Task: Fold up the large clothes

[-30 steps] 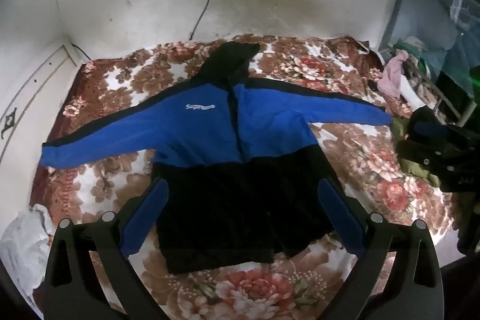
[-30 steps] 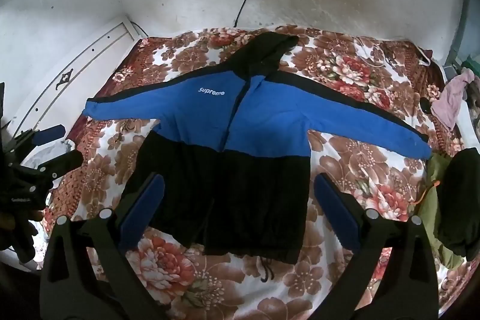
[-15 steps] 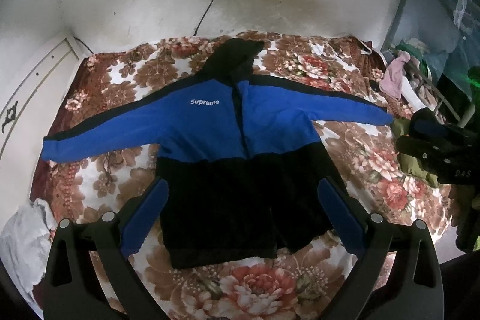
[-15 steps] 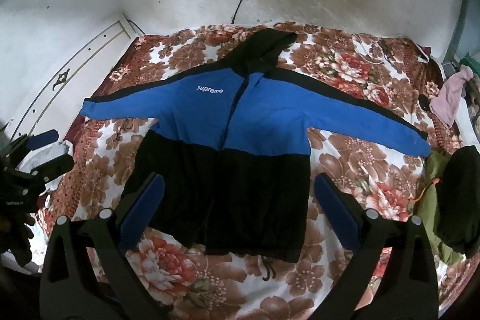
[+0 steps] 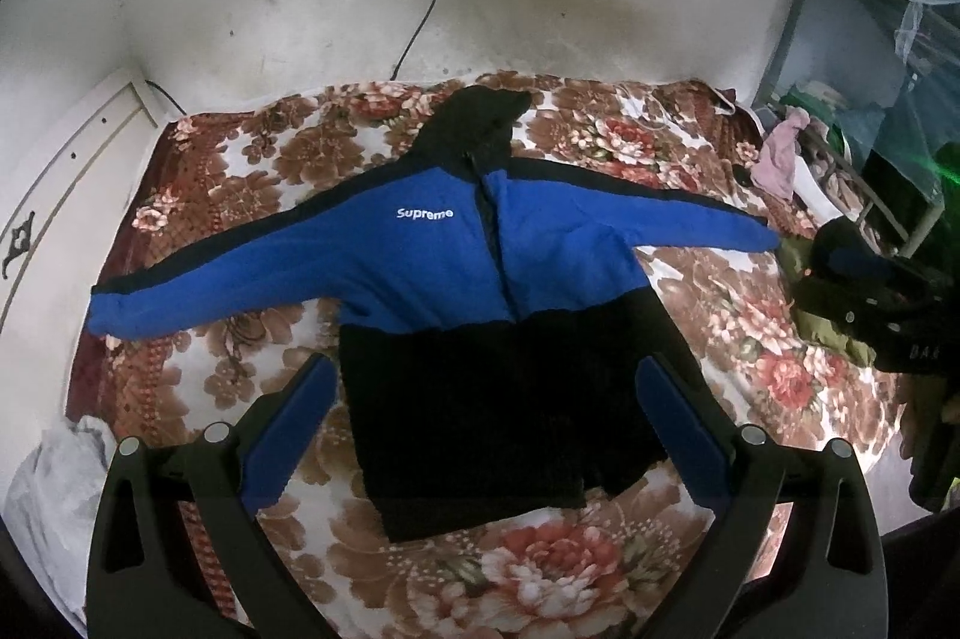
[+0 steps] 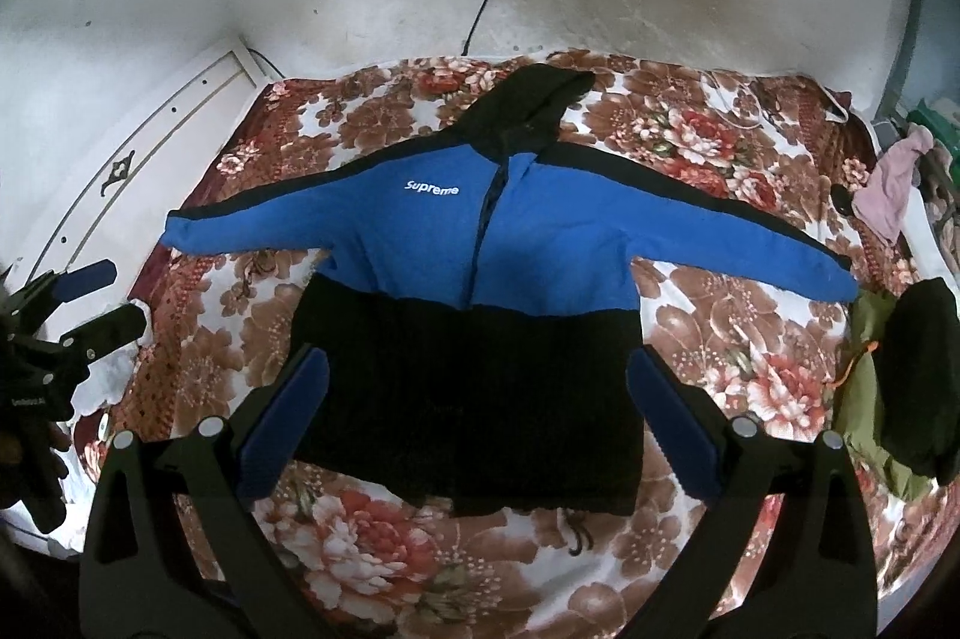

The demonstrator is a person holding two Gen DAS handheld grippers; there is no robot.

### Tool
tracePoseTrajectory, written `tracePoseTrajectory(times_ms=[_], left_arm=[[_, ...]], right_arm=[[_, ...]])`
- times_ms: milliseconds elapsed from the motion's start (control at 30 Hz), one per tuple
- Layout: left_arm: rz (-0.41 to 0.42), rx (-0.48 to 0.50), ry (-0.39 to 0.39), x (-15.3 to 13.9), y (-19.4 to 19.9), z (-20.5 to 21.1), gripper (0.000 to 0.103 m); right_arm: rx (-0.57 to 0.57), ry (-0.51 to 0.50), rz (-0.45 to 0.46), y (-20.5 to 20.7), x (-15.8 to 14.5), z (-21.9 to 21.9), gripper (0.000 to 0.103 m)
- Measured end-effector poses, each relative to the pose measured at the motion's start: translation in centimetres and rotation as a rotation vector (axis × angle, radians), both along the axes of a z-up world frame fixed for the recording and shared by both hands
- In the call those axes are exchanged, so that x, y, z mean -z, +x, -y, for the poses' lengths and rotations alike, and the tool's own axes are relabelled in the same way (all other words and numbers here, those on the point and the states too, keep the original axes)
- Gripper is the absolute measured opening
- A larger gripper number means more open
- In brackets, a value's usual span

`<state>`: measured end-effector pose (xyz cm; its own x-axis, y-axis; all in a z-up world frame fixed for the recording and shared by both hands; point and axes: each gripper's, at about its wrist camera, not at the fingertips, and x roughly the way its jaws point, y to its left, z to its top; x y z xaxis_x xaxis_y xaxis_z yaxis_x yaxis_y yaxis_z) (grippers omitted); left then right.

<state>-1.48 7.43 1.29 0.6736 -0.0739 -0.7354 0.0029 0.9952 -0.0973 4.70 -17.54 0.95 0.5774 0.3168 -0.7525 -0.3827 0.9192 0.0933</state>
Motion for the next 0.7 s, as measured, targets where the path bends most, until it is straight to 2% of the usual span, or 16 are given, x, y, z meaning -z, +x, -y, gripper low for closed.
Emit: tracePoseTrajectory(times_ms=[200,400,533,700], left_arm=[[-0.015,-0.010,0.012,0.3,-0.5,-2.3,0.098],[-0.007,-0.091,-0.021,-0.4,-1.5,-7.6,0.098],[-0.019,-0.145,-0.013,0.1,-1.8,-11.9,0.098],[-0.031,-0.260,-0.025,1.4,-1.8,-20.3,0.098]], right_arm=[[-0.007,-0.013,-0.005,-0.7,-0.9,-1.9,0.099],[-0.016,-0.034,-0.010,-0.8,-1.5,-5.3,0.099],[-0.023,-0.051,-0.015,-0.7,-1.8,-8.5,0.099],[-0.016,-0.071,-0.030,0.0,-1.5,-13.0,0.099]])
